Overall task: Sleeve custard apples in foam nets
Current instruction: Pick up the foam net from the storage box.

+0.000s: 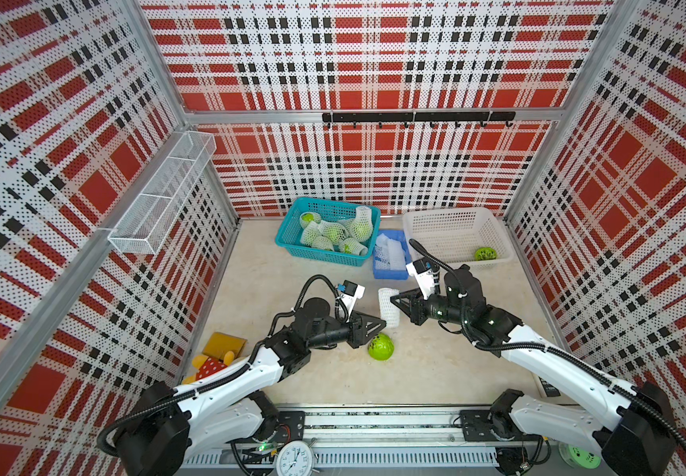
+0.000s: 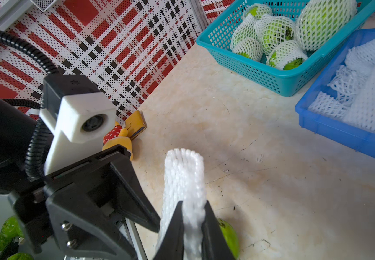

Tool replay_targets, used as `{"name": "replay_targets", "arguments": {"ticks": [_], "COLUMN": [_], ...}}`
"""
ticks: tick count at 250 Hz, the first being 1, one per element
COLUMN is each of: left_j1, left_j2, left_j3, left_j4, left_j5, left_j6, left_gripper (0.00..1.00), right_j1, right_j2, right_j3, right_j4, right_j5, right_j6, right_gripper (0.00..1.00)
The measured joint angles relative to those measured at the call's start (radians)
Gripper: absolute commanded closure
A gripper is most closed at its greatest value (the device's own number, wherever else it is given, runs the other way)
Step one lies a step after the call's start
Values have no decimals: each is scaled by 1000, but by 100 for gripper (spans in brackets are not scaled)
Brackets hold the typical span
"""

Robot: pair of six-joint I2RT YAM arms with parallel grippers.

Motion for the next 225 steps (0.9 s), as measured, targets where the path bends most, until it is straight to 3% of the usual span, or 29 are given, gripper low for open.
{"name": "replay_targets", "arguments": {"ticks": [46, 109, 138, 168, 209, 225], "left_j1": [-10, -28, -39, -46, -47, -47], "left_j2": [13, 32, 24, -2, -26, -35], "left_j3": [0, 0, 0, 0, -1, -6], "left_j4": [1, 2, -1, -6, -17, -21], "left_j5": [-31, -50, -63, -78, -101, -111], "left_j6": [-1, -5, -5, -1, 7, 13], "left_gripper": [72, 100, 100, 100, 100, 100], "right_j1": [14, 27, 31, 31, 31, 31], "right_j2": [-6, -32, -32, -32, -44, -67], "right_j3": [-3, -15, -23, -29, -31, -31], "right_j4": [1, 3, 3, 3, -4, -18], "right_j5": [3, 20, 31, 43, 64, 79], "right_j6": [4, 4, 8, 13, 19, 16], "right_gripper": [85, 84, 80, 72, 46, 41]}}
